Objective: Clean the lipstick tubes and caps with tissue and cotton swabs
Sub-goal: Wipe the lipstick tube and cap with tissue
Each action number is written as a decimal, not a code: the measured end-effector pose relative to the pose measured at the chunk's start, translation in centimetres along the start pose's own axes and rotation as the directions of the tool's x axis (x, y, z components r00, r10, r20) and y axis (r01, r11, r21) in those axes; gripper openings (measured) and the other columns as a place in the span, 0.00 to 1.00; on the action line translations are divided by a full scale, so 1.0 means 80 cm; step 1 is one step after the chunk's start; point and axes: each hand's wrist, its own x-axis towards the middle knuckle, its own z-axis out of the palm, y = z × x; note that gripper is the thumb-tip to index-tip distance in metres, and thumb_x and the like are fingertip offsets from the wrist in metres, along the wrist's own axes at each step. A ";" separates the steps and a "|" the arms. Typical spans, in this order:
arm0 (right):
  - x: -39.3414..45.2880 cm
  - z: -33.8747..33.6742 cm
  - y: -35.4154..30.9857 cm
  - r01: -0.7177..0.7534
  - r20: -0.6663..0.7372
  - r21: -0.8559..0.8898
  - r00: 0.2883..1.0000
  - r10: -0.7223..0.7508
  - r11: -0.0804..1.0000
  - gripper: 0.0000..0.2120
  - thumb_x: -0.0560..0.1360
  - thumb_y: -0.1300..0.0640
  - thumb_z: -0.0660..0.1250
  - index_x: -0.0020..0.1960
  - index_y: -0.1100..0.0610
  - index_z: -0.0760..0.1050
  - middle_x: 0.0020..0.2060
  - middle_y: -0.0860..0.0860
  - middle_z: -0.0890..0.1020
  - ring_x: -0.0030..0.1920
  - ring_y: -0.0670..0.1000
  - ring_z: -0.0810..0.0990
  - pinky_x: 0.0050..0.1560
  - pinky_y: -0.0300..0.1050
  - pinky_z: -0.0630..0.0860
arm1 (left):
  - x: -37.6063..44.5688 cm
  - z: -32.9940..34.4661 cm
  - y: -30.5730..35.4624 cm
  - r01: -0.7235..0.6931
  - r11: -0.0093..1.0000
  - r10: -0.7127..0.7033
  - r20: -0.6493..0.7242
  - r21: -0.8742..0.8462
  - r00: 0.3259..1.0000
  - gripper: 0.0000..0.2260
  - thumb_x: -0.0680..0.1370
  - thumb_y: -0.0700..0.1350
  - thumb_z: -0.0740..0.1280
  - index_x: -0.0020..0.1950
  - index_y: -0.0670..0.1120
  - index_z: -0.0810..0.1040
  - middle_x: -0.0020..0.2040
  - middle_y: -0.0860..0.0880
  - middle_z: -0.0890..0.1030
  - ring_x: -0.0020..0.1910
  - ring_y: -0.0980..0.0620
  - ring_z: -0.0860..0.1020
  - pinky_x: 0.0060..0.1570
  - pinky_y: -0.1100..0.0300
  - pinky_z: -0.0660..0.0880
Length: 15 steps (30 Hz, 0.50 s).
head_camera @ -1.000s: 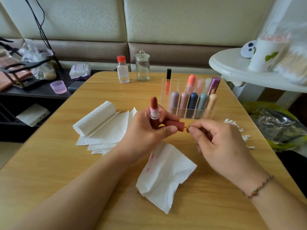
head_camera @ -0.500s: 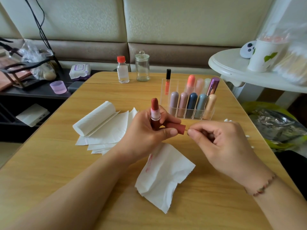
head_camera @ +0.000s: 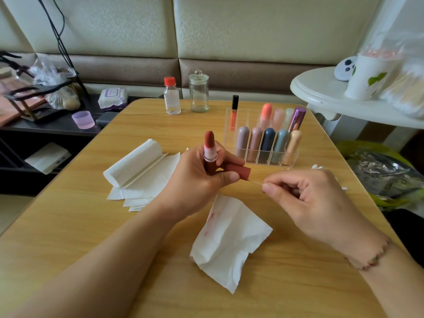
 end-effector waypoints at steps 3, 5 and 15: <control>0.000 -0.006 -0.005 -0.040 -0.006 0.154 0.999 0.041 0.987 0.11 0.75 0.50 0.66 0.44 0.55 0.84 0.25 0.38 0.76 0.26 0.43 0.74 0.30 0.29 0.67 | 0.002 -0.003 0.003 -0.026 0.999 0.026 -0.012 0.021 1.000 0.19 0.73 0.26 0.69 0.38 0.51 0.75 0.47 0.45 0.86 0.49 0.46 0.85 0.52 0.54 0.80; -0.001 -0.007 -0.005 -0.067 0.009 0.189 0.998 0.067 0.980 0.10 0.76 0.52 0.66 0.43 0.55 0.84 0.24 0.38 0.75 0.26 0.43 0.73 0.30 0.29 0.67 | 0.003 -0.005 0.003 -0.035 0.999 0.036 -0.012 0.018 0.999 0.16 0.73 0.25 0.68 0.39 0.45 0.70 0.47 0.45 0.86 0.48 0.46 0.85 0.52 0.54 0.80; 0.000 -0.006 0.001 -0.093 -0.095 0.064 0.991 0.098 0.994 0.08 0.77 0.57 0.69 0.40 0.52 0.83 0.25 0.44 0.77 0.25 0.47 0.73 0.27 0.39 0.70 | 0.001 -0.003 -0.002 0.003 0.999 -0.003 0.002 0.041 1.000 0.16 0.73 0.28 0.70 0.39 0.44 0.67 0.49 0.42 0.85 0.50 0.46 0.84 0.51 0.54 0.79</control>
